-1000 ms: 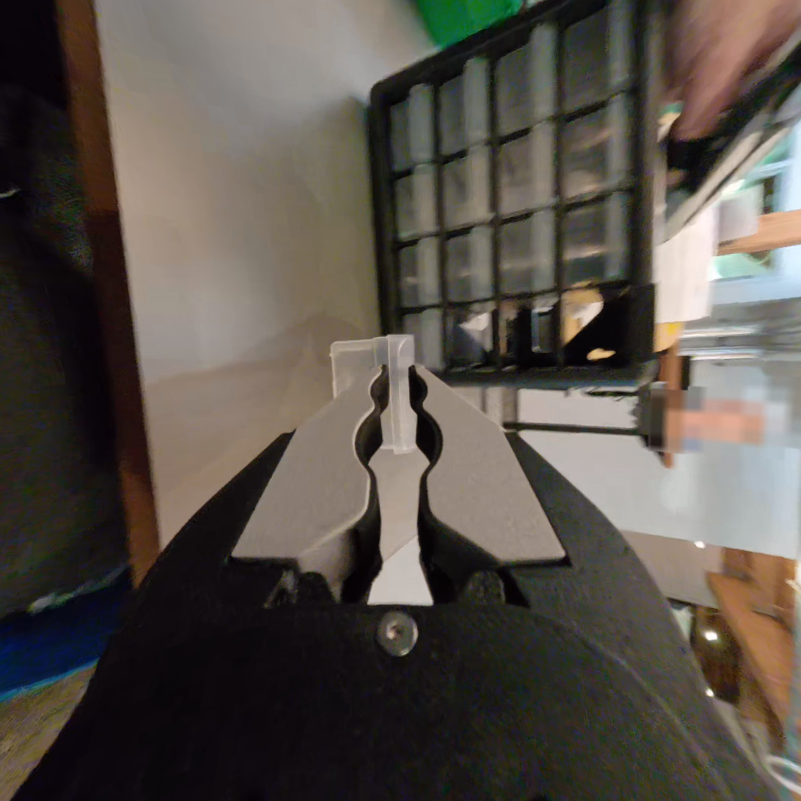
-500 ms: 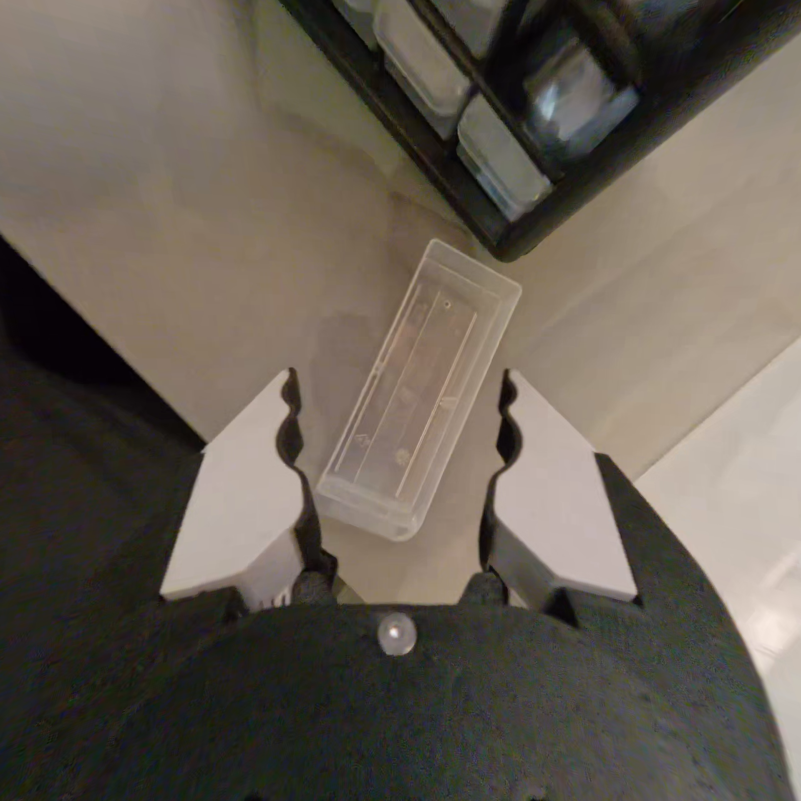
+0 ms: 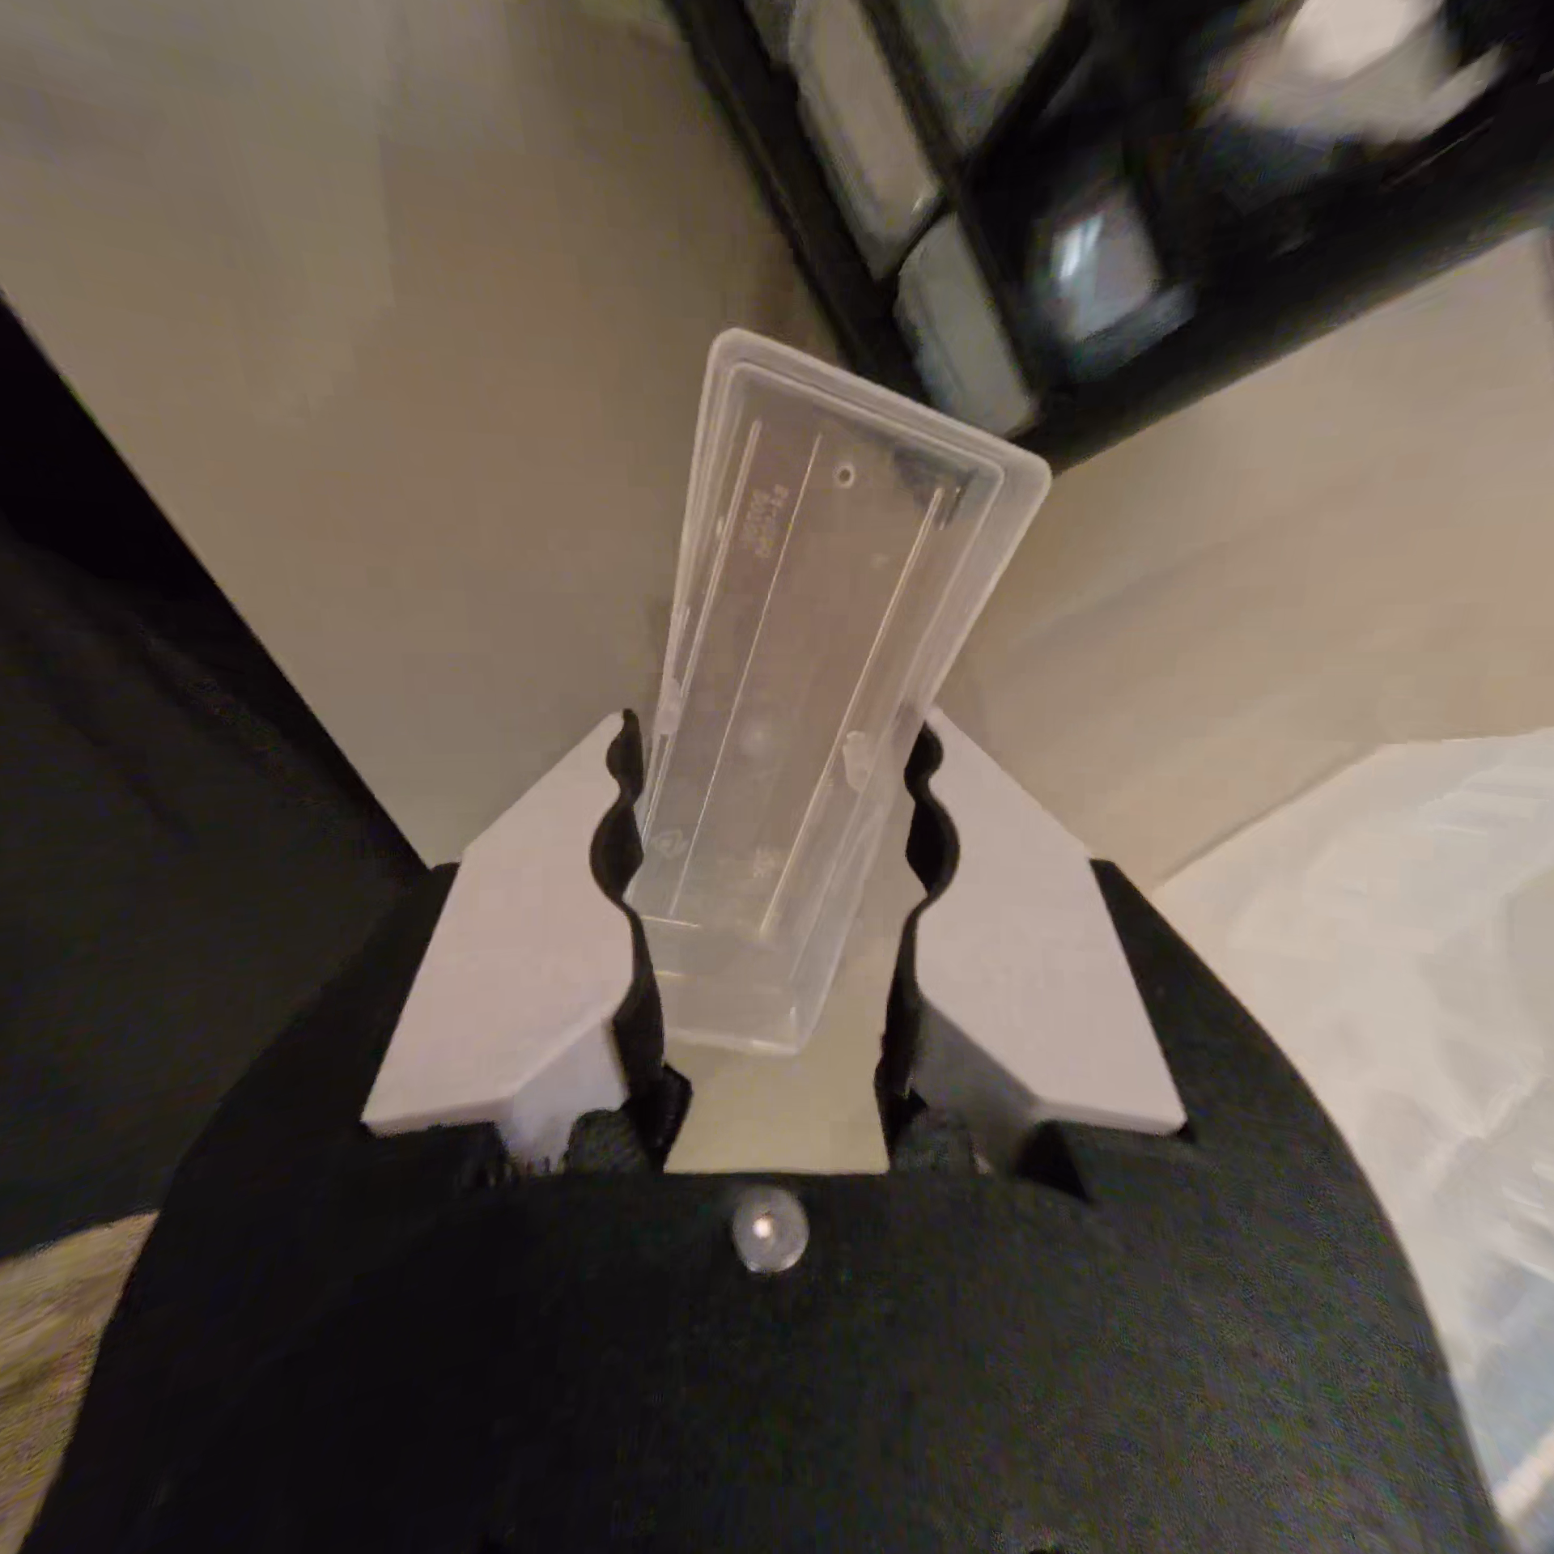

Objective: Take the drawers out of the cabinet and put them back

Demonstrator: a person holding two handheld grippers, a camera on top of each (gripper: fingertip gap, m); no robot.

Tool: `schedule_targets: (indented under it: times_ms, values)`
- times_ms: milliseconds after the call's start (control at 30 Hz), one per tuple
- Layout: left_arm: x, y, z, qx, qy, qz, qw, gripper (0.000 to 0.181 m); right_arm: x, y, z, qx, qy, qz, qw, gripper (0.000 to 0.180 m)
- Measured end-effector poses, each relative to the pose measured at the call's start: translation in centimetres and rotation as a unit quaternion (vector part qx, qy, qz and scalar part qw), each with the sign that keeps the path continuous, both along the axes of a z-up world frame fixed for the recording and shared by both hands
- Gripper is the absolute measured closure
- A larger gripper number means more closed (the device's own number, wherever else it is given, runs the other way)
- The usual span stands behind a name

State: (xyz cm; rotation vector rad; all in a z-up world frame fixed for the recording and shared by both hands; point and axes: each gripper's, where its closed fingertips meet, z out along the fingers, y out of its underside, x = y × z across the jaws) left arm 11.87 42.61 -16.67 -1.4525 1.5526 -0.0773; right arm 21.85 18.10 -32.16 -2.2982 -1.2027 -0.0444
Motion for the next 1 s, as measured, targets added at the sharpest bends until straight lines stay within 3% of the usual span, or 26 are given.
schedule_targets:
  times_ms: [33,167,267,433,733,900,1000]
  values:
    - [0.0,0.0,0.0,0.000,0.000,0.000,1.000,0.177,0.6,-0.2,1.8,0.020,0.001,0.019,1.000,0.117]
    - [0.0,0.0,0.0,0.001,0.000,0.000,1.000,0.177,7.1,0.1,8.4,0.092,-0.052,0.039,0.994,0.118]
    - [0.0,0.0,0.0,0.002,0.001,0.000,1.000,0.177,14.5,0.9,10.0,0.097,-0.150,0.032,0.983,0.118]
    - [0.0,0.0,0.0,0.002,0.000,0.001,1.000,0.177,23.6,2.0,6.1,0.007,-0.270,0.033,0.962,0.118]
    - [0.0,0.0,0.0,-0.001,0.001,0.001,1.000,0.178,25.4,2.5,-3.4,-0.125,-0.297,0.124,0.938,0.114]
    - [0.0,0.0,0.0,-0.002,0.000,0.001,1.000,0.178,27.5,4.9,-3.7,-0.087,-0.345,0.069,0.932,0.094]
    - [0.0,0.0,0.0,-0.001,0.000,0.001,1.000,0.178,27.4,5.5,-2.1,-0.049,-0.344,0.043,0.937,0.099]
